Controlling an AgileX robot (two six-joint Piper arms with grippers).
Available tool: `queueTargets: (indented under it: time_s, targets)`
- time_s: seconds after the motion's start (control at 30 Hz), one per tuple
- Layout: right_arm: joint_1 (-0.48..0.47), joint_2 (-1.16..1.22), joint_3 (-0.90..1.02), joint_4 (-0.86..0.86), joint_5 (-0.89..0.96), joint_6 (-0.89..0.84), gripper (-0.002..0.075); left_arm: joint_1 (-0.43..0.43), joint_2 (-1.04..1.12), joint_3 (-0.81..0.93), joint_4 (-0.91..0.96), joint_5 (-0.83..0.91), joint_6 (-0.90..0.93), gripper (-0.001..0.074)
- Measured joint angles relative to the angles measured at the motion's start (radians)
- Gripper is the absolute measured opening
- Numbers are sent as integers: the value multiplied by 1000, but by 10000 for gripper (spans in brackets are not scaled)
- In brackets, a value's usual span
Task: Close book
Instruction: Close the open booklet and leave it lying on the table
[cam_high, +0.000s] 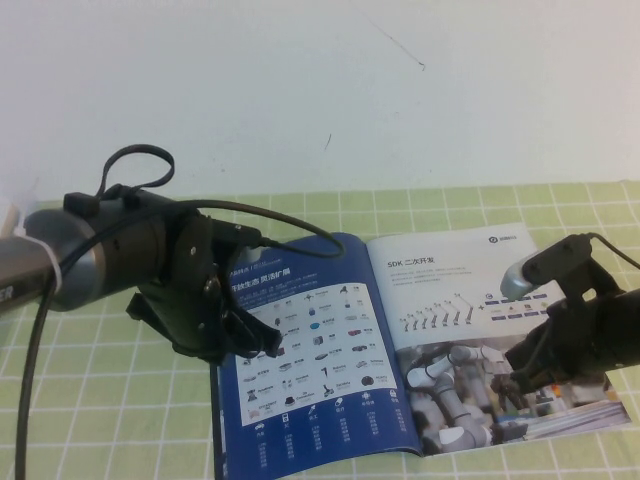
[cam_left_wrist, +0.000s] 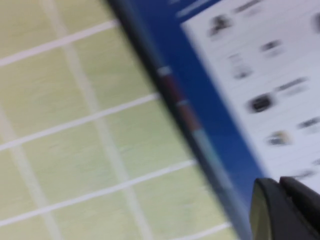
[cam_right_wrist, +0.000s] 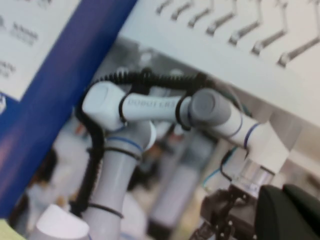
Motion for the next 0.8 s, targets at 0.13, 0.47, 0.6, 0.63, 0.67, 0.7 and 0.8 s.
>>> queueTargets:
  time_s: [0.13,0.47,0.6,0.63,0.67,0.7,0.8]
  targets:
    - [2,14,0,-105,-9,90,-3,0,36,0,143,11,-113,-4]
    - [2,23,0,-428,13,403,-3,9,106,0,197,9,-209,-4]
    - [2,37,-4,-444,33,433,-3,9,120,-6,160,0,-202,-4]
    - [2,45,-9,-445,41,440,-3,11,121,-9,138,-2,-184,-4]
    - [2,54,-11,-444,47,447,-3,10,121,-8,118,-6,-160,-4]
    - [0,61,-13,-444,53,449,-3,11,121,-8,85,-13,-132,-4]
    - [-4,82,-28,-444,74,456,-3,15,121,-10,-51,-49,-45,-4]
